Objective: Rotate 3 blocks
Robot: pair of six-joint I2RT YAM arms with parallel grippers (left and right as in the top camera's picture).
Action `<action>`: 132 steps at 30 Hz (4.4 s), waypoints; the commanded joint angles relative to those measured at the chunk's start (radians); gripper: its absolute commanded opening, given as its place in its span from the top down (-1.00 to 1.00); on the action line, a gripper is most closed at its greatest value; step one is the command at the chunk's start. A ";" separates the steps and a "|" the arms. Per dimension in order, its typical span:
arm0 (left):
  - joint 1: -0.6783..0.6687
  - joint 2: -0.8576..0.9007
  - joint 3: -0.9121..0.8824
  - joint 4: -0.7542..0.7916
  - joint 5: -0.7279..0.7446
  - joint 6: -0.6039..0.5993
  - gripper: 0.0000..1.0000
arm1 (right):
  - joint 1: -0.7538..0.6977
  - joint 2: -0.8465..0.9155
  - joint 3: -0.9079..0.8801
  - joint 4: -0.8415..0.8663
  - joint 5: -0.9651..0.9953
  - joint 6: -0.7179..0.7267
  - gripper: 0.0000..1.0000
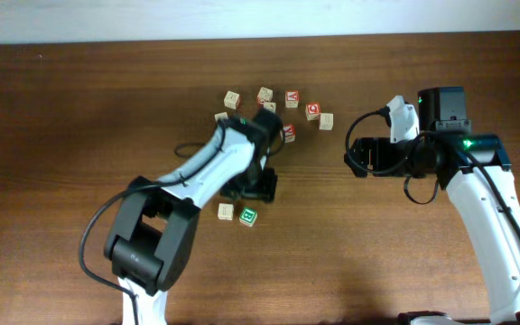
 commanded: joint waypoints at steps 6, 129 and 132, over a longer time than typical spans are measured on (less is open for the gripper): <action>0.072 -0.018 0.266 0.240 -0.060 -0.031 -0.50 | -0.002 -0.004 0.011 0.085 0.002 0.106 -0.98; 0.460 -0.008 0.589 -0.210 -0.188 -0.022 -0.98 | 0.657 0.554 0.089 0.338 0.598 0.512 0.92; 0.460 -0.008 0.589 -0.210 -0.188 -0.022 -0.98 | 0.657 0.537 0.187 0.288 0.558 0.510 0.78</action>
